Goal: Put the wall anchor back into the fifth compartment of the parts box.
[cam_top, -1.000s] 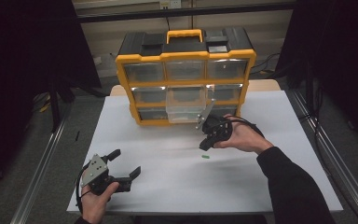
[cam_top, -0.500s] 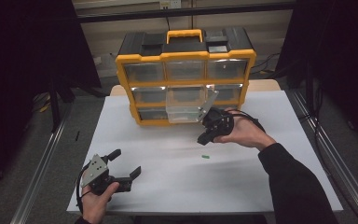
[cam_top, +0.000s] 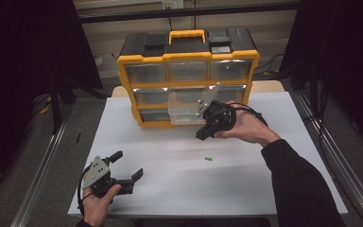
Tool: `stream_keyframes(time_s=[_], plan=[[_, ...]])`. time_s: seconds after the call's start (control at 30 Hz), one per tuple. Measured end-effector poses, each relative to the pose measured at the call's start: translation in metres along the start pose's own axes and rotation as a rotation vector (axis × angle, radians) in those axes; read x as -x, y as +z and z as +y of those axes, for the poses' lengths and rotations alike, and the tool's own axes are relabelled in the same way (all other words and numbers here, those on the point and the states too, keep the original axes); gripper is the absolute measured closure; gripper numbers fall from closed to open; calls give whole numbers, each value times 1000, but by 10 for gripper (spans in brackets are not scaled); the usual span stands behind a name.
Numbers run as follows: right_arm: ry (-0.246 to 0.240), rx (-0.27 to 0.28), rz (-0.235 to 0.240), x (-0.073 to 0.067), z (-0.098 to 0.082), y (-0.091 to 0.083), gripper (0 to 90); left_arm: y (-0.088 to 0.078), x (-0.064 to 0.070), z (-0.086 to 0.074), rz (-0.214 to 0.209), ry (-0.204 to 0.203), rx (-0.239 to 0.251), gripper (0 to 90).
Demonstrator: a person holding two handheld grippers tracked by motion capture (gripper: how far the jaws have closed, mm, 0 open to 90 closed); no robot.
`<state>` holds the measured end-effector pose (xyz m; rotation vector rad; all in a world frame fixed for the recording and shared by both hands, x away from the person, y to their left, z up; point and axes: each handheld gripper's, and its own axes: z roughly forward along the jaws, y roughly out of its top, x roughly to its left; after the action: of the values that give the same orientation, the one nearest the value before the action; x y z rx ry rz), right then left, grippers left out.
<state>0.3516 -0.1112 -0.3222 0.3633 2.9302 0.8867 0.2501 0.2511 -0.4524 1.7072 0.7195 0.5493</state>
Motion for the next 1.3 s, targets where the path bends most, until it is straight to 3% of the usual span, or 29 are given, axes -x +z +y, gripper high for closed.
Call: stream_keyframes(time_s=[0.4, 0.5, 0.7, 1.03, 1.3], plan=[[-45, 37, -40, -2, 23, -29, 847, 0, 1, 0, -3, -3, 1, 31], [-52, 69, -47, -2, 28, -34, 847, 1, 1, 0, -2, -1, -1, 31], [-64, 74, -49, -2, 38, -36, 847, 0, 1, 0, -6, 3, -4, 31], [-76, 96, -102, 5, 54, -61, 848, 0, 0, 0, -10, 7, -2, 31], [-66, 74, -122, 10, 65, -67, 847, 0, 1, 1, -8, 0, 2, 31]])
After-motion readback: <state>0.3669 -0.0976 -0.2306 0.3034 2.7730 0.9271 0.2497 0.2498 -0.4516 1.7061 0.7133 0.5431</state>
